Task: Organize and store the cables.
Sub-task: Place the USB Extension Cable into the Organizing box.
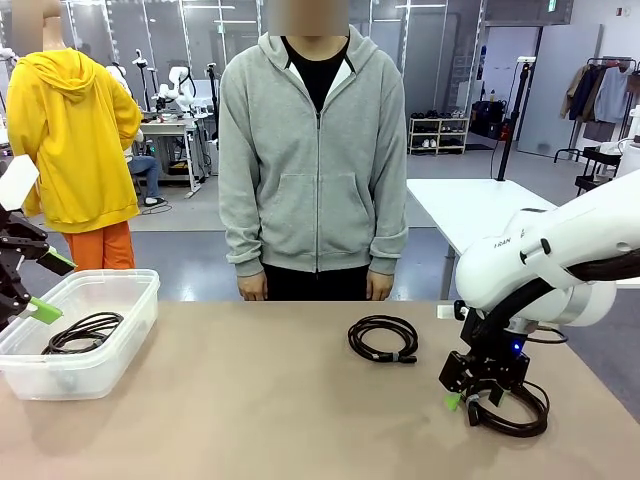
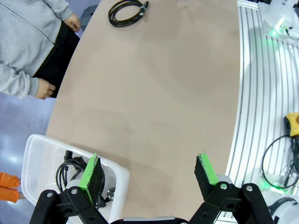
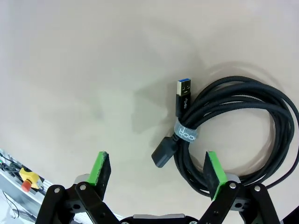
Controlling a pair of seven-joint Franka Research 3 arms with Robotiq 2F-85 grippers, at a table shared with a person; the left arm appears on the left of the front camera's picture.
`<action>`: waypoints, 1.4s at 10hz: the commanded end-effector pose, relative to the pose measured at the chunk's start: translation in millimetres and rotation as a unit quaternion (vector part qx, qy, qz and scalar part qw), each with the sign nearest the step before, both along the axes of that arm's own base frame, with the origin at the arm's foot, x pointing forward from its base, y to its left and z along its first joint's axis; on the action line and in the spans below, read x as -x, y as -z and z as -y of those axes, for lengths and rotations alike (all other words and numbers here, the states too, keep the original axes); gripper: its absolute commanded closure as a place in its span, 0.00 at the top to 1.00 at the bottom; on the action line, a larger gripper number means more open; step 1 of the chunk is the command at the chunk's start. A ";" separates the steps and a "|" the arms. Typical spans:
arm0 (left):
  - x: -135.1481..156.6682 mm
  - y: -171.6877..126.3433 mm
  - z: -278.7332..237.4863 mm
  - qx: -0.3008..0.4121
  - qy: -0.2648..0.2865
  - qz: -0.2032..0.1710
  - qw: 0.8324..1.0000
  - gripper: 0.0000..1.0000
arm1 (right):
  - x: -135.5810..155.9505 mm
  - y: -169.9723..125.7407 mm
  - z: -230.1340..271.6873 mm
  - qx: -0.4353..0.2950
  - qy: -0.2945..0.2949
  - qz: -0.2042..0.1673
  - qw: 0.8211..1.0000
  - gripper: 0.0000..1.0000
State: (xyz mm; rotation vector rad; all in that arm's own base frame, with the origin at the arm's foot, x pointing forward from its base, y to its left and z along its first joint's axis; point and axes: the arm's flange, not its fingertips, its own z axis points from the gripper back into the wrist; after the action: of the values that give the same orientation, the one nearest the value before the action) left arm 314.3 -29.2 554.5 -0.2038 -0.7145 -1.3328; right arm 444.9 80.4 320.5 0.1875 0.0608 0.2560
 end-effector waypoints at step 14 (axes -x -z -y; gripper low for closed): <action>0.6 -0.9 0.2 0.001 0.001 0.001 1.000 1.00 | -16.3 18.2 -19.6 0.069 0.031 0.055 0.996 0.02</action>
State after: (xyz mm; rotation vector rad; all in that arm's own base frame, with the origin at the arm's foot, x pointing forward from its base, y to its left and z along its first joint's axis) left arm 314.3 -29.2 554.5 -0.2038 -0.7145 -1.3328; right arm 461.5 93.1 305.9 0.0685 -0.0301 0.2283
